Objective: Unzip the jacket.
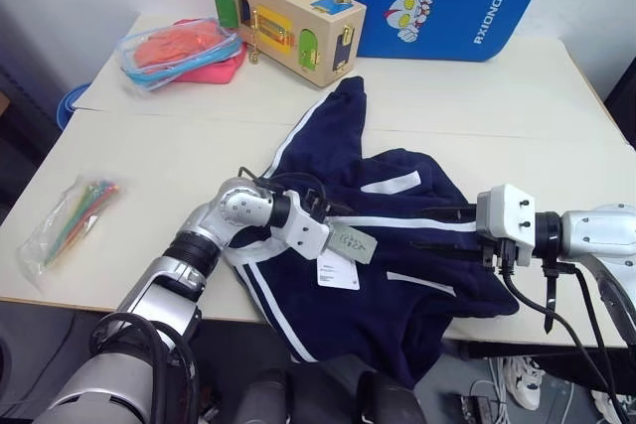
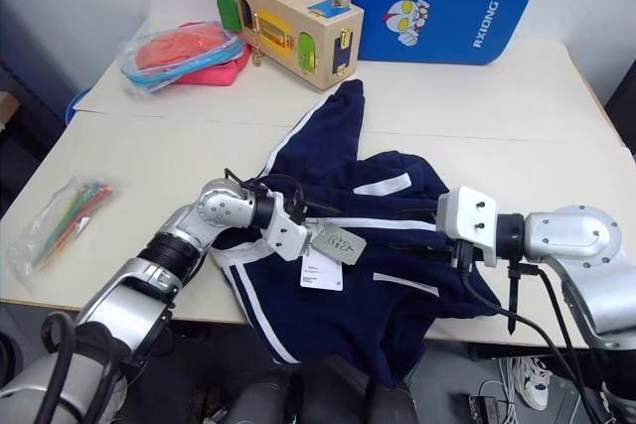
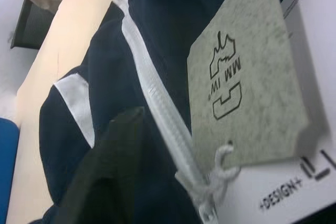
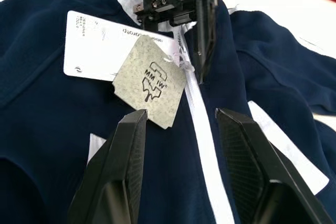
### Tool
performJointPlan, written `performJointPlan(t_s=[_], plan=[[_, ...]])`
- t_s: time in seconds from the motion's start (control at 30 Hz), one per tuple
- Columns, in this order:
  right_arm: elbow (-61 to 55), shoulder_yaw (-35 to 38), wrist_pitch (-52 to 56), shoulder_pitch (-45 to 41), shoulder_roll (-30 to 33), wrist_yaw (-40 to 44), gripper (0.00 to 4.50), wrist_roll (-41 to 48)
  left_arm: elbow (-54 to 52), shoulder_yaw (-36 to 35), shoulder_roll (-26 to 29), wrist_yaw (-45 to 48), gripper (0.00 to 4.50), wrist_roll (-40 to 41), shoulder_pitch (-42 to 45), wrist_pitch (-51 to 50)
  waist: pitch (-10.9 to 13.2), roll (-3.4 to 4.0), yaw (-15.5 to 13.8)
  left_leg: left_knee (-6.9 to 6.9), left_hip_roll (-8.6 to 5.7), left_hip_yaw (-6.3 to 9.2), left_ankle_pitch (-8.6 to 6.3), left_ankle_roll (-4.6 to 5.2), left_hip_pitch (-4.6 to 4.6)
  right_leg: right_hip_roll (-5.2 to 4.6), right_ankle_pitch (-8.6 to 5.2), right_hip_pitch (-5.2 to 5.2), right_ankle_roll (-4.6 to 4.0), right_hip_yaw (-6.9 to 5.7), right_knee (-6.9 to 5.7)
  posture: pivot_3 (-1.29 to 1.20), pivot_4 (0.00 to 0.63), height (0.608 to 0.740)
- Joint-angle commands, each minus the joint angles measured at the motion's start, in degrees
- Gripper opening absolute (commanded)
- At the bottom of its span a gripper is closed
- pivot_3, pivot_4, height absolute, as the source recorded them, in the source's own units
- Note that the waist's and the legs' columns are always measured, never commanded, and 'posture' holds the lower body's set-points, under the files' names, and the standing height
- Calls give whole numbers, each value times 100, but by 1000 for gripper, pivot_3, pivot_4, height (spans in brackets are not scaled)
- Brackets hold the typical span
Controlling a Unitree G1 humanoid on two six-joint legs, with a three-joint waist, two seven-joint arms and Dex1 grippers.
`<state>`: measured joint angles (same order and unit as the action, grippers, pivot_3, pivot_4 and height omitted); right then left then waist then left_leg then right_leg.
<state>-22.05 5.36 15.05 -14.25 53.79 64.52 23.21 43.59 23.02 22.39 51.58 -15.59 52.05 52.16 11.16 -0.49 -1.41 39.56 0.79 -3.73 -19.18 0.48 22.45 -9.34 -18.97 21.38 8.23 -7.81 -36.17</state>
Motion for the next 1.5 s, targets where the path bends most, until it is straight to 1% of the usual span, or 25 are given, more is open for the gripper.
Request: performJointPlan(t_s=[0.03, 0.1, 0.17, 0.23, 0.27, 0.33, 0.43, 0.53, 0.6, 0.63, 0.73, 0.8, 0.83, 0.93, 0.97, 1.03, 1.07, 1.13, 1.3, 1.4, 1.5], plan=[[-166, 271, -12, 46, 67, -50, 2146, 86, -221, -25, -54, 244, 1959, 517, -82, 13, 0, 0, 15, 0, 0, -1, 0, 0, 0, 0, 0, 0, 0, 1, 0, 0, 150, 740], [-156, 290, -7, 54, 72, -65, 2146, 85, -215, 20, -49, 438, 1307, 646, -92, 17, 0, 0, 12, 0, 1, -1, 0, 0, 0, 0, 0, 0, 0, 0, 0, 0, 150, 740], [-159, 314, 9, 67, 72, -96, 2146, 84, -248, 7, -142, 448, 660, 683, -120, -216, 0, 0, 8, 0, 1, 0, 0, 0, 0, 0, 0, 1, 0, 0, 0, 0, 150, 740], [-180, 340, 19, 104, 68, -126, 2146, 76, -392, -23, -316, 384, 50, 658, -182, -914, 0, 0, -13, 1, -2, -1, 0, 0, 0, 0, 0, 0, 0, 1, 1, 0, 150, 740], [-192, 350, 16, 129, 67, -136, 2146, 63, -480, -10, -371, 364, 15, 591, -210, -1243, 0, 0, -17, 2, -3, 1, 0, 0, 1, 0, 0, -2, 0, 0, 1, 0, 150, 740], [-227, 372, -12, 209, 70, -153, 2146, 27, -679, 23, -470, 184, 15, 343, -253, -1810, 0, -1, -15, 3, -3, 2, -1, 2, 2, -1, 0, -3, 1, 0, 3, 0, 150, 740], [-277, 406, -14, 297, 82, -181, 2146, 12, -1023, 56, -607, -182, 15, 15, -318, -2332, 0, -1, -12, 2, -2, 2, -1, 2, 1, 0, 0, -4, 1, 0, 3, 0, 150, 740], [-290, 463, -16, 370, 110, -194, 2146, 8, -1237, 108, -714, -958, 15, -562, -260, -2310, 0, -1, -9, 4, -2, 2, -1, 2, 1, 0, 1, -4, 1, 1, 3, 0, 150, 740], [-283, 506, -25, 410, 134, -184, 2146, 7, -1328, 264, -624, -1710, 15, -1319, -138, -2155, 1, -2, -11, 4, -1, 2, -1, 2, 1, 0, 1, -4, 1, 1, 2, 0, 150, 740], [-281, 521, -25, 419, 140, -179, 2146, 9, -1359, 318, -577, -1957, 15, -1572, -109, -2112, 1, -1, -11, 4, -1, 2, -1, 2, 1, 0, 1, -4, 1, 1, 2, 0, 150, 740], [-274, 543, -20, 418, 147, -168, 2146, 8, -1566, 341, -491, -2531, 15, -2008, -176, -2190, 1, -2, -11, 4, -1, 2, -1, 2, 1, 0, 1, -5, 2, 2, 3, 0, 150, 740], [-266, 560, -30, 425, 148, -157, 2146, 1, -1721, 279, -515, -2685, 15, -2003, -331, -2321, 1, -2, -10, 4, 0, 2, -1, 2, 1, 0, 1, -4, 2, 1, 2, 0, 150, 740], [-258, 559, -33, 419, 147, -156, 2146, -8, -1819, 184, -556, -2736, 15, -1837, -458, -2339, 1, -2, -9, 4, 0, 2, -1, 2, 1, 0, 1, -4, 2, 2, 1, 0, 150, 740], [-250, 568, -29, 404, 144, -147, 2146, -22, -2052, -32, -542, -2885, 15, -1289, -756, -1808, 1, -2, -1, 3, 2, 3, -1, 2, 0, 0, 1, -3, 2, 2, 2, 0, 150, 740], [-249, 573, -29, 406, 145, -139, 2146, -20, -2078, -60, -518, -2773, 15, -1053, -834, -1652, 1, -2, -1, 3, 3, 4, -1, 2, 1, -1, 1, -3, 2, 2, 3, 0, 150, 740], [-230, 567, -33, 395, 144, -127, 2146, -19, -2056, -117, -462, -2761, 15, -899, -891, -1466, 1, -1, -1, 3, 3, 6, -1, 1, 1, -1, 1, -2, 2, 2, 2, 0, 150, 740], [-216, 562, -36, 387, 143, -119, 2146, -20, -1999, -161, -466, -2808, 15, -896, -885, -1531, 1, -2, -1, 5, 3, 5, -1, 2, 1, -1, 1, -3, 2, 2, 2, 0, 150, 740], [-188, 548, -46, 365, 144, -100, 2146, -21, -1792, -166, -494, -3044, 15, -1167, -785, -1798, 1, -2, -10, 6, 1, 4, -1, 2, 0, -1, 1, -4, 1, 2, 1, 0, 150, 740], [-165, 518, -62, 315, 130, -58, 2146, -17, -1472, -72, -794, -3525, 15, -1594, -464, -2428, 1, -2, -22, 6, -3, 4, -1, 2, 2, -2, 1, -6, 2, 0, 4, 0, 150, 740], [-135, 515, -72, 282, 134, -28, 2146, -22, -1319, 167, -894, -3460, 15, -1879, -389, -2741, 1, -2, -17, 5, -4, 4, -1, 2, 2, -2, 1, -6, 2, 0, 4, 0, 150, 740], [-89, 536, -83, 249, 130, -21, 2146, -37, -1355, 295, -921, -3116, 650, -1771, -505, -2884, 1, -2, -12, 3, -2, 3, -1, 2, 1, -2, 1, -5, 2, 0, 5, 0, 150, 740]])
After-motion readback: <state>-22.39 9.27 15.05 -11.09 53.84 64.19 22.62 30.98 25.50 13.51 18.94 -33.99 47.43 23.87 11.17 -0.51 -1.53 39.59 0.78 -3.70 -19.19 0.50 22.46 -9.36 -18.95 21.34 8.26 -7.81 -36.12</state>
